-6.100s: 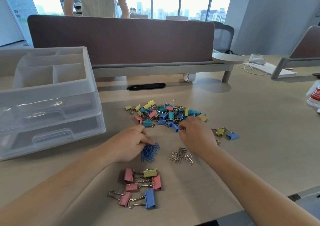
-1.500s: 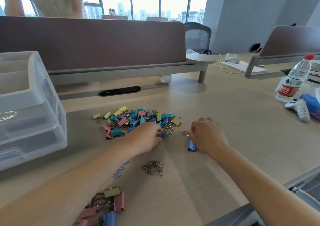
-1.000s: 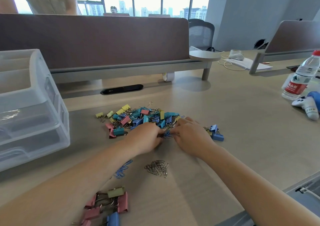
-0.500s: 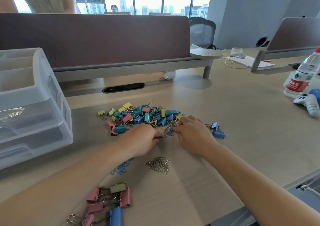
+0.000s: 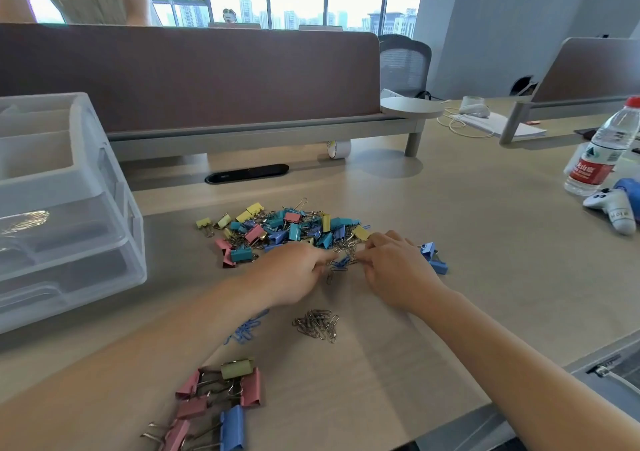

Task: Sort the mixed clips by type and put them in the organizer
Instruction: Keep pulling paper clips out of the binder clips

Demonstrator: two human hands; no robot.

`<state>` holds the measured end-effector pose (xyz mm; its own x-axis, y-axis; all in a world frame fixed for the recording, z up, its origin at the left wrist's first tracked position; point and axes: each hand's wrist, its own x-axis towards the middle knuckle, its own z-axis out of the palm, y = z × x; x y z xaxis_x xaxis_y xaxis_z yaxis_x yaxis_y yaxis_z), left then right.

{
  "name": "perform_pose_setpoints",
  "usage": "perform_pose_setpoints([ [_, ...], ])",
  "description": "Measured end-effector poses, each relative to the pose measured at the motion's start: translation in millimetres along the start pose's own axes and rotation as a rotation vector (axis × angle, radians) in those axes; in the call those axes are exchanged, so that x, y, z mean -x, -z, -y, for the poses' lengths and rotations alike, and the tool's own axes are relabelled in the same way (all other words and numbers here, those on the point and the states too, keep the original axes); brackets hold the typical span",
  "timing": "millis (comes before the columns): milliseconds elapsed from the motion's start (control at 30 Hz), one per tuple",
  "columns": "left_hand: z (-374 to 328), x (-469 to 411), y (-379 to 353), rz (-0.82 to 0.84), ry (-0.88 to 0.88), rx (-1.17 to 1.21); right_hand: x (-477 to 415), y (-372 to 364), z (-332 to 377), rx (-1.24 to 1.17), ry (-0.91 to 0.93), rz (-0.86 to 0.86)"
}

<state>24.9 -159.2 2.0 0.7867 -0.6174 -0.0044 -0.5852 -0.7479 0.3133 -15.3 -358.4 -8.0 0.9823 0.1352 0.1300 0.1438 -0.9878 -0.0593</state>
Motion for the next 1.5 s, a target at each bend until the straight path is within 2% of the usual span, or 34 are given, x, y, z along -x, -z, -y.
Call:
perform_pose_setpoints([
  [133, -3, -9, -4, 0.054, -0.022, -0.12, -1, 2, 2, 0.008, 0.015, 0.022],
  [267, 0, -13, -6, 0.047, 0.004, -0.139, 0, 1, 2, 0.023, 0.033, 0.022],
  [533, 6, -8, -10, -0.071, -0.022, -0.058, 1, 1, 5, 0.042, 0.071, 0.012],
  [700, 7, -6, -2, -0.184, 0.039, -0.011, 0, 2, 10, -0.007, 0.063, -0.069],
  [1100, 6, -14, 2, -0.122, 0.001, 0.004, -26, 0, 29, 0.004, 0.03, -0.04],
  [1500, 13, -14, -2, -0.105, 0.024, 0.047, -33, 1, 30, -0.105, -0.039, 0.015],
])
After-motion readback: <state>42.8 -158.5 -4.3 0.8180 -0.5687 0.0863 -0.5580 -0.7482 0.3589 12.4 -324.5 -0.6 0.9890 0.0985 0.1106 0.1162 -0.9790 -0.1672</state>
